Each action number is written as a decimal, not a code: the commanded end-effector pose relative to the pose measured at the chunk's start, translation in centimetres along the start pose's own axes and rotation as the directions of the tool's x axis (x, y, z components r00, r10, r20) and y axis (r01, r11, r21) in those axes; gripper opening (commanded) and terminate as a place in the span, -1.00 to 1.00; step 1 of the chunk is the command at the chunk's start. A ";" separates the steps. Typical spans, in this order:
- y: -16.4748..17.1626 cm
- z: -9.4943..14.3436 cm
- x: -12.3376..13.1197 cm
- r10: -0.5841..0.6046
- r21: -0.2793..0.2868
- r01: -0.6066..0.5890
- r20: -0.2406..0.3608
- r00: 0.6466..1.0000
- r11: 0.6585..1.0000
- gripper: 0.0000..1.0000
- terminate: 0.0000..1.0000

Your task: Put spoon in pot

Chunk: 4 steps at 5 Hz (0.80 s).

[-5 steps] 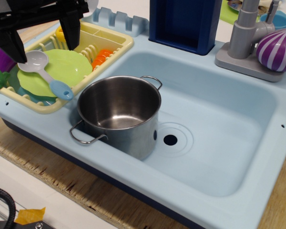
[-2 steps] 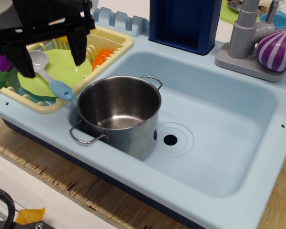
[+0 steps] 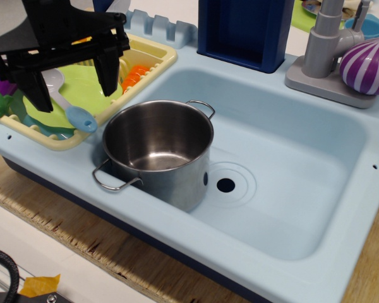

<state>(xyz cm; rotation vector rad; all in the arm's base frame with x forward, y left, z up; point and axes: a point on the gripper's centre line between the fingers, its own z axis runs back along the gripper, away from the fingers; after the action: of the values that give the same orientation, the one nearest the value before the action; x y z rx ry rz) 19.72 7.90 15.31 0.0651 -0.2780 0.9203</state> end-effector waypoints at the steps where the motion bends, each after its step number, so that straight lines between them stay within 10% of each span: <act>1: 1.1 -1.1 0.2 0.039 0.010 -0.038 -0.025 0.999 0.999 1.00 -1.00; 3: 1.0 -3.0 0.4 0.050 -0.009 -0.051 -0.048 0.998 0.999 1.00 -1.00; 4: 0.9 -3.3 0.4 0.051 -0.014 -0.052 -0.048 0.998 0.999 -1.00 -1.00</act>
<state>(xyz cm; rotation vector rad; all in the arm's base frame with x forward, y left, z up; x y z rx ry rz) 19.79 9.25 11.98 0.0269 -0.2283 0.9658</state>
